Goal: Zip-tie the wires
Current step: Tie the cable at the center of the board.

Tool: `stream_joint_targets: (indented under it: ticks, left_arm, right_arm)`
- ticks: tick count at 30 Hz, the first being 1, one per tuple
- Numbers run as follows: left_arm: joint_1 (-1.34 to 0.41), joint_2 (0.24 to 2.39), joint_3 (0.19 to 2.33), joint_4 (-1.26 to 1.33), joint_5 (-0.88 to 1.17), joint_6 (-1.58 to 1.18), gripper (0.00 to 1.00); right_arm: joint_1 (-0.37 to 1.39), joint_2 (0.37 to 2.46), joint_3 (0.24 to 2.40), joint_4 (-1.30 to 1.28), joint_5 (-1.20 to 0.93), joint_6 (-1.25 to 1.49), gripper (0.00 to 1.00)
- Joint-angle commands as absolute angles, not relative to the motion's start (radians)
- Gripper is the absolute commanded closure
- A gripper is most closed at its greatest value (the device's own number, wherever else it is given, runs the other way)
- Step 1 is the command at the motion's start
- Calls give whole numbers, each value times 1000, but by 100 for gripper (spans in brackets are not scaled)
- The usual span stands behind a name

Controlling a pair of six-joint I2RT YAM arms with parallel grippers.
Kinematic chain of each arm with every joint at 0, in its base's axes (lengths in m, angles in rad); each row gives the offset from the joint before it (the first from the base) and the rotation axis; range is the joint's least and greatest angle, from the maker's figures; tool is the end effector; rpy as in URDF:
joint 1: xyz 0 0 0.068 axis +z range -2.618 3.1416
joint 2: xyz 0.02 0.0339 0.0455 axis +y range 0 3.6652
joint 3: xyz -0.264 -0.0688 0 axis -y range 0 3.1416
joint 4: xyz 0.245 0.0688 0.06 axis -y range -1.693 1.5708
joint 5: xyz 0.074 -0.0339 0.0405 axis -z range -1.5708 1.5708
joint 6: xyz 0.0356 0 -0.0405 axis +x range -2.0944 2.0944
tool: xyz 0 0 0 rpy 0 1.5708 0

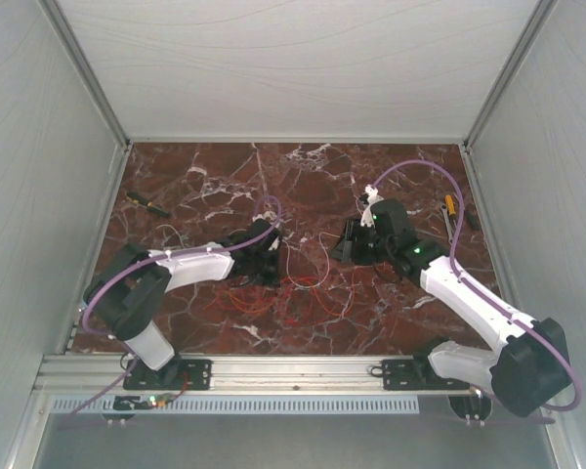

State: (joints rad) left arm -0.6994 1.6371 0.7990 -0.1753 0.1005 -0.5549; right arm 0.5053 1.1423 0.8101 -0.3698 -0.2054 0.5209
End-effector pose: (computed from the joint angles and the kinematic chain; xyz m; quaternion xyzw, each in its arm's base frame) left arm 0.2302 -0.1983 0.1421 0.0831 0.9567 -0.2003 0.1941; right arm 0.2105 0.1248 0.2602 -0.0361 0.9027 0.2865 0.3191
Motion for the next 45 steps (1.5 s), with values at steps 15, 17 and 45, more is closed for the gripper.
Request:
stream_joint_targets:
  ticks: [15, 17, 45]
  left_arm:
    - [-698, 1559, 853, -250, 72, -563, 100]
    - [-698, 1559, 860, -254, 81, -560, 100]
    - [-681, 1214, 961, -738, 345, -525, 100]
  right_arm:
    - [495, 1117, 786, -363, -218, 518, 59]
    - [495, 1116, 787, -363, -218, 519, 59]
    - [490, 1126, 978, -555, -301, 576, 58]
